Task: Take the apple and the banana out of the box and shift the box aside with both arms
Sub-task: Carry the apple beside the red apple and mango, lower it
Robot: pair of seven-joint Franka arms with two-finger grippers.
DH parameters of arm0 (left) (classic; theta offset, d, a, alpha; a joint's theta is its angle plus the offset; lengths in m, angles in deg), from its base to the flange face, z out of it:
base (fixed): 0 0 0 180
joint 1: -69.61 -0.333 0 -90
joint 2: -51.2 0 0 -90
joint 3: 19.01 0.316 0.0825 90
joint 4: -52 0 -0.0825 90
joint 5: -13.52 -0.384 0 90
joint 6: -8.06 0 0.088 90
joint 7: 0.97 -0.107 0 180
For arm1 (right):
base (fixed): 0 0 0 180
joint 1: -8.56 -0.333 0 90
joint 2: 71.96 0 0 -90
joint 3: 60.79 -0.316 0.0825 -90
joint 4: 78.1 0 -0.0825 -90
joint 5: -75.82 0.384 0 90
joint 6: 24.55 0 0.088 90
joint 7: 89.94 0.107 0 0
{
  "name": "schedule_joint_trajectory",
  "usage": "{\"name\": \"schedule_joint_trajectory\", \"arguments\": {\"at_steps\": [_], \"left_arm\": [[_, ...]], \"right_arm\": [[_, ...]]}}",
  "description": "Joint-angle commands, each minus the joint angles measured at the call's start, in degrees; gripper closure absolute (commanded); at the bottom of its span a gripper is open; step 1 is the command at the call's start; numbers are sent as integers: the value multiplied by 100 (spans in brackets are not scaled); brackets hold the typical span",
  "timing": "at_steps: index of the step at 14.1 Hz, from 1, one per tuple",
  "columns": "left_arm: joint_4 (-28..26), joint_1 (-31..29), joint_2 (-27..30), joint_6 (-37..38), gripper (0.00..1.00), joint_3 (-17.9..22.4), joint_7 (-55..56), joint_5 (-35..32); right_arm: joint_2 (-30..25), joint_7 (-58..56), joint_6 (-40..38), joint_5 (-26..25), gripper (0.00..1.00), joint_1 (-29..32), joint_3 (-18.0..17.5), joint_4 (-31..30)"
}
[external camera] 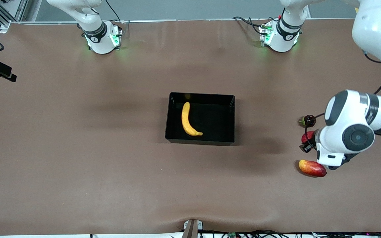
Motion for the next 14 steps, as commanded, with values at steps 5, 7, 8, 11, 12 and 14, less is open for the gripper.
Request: {"name": "schedule_joint_trajectory", "arguments": {"at_steps": [5, 7, 8, 11, 12, 14], "left_arm": [[-566, -504, -676, -1066, 100, -66, -166, -959], [-715, -531, -632, -1057, 100, -66, -140, -959], [-768, -539, -615, -1066, 100, -66, -140, -959], [-979, -618, -588, -1057, 100, -66, -149, -968], [-1032, -627, -571, -1066, 100, -66, -157, -968], [-1059, -618, -579, -1066, 100, -66, -157, -968]], "right_arm": [[-16, -77, 1, 53, 0, 63, -58, -2], [-16, -77, 1, 53, 0, 63, -58, -2], [-16, -77, 1, 53, 0, 63, -58, -2], [-16, -77, 1, 53, 0, 63, -58, -2], [-16, -77, 1, 53, 0, 63, -58, -2], [-16, -77, 1, 53, 0, 63, -58, -2]]}}
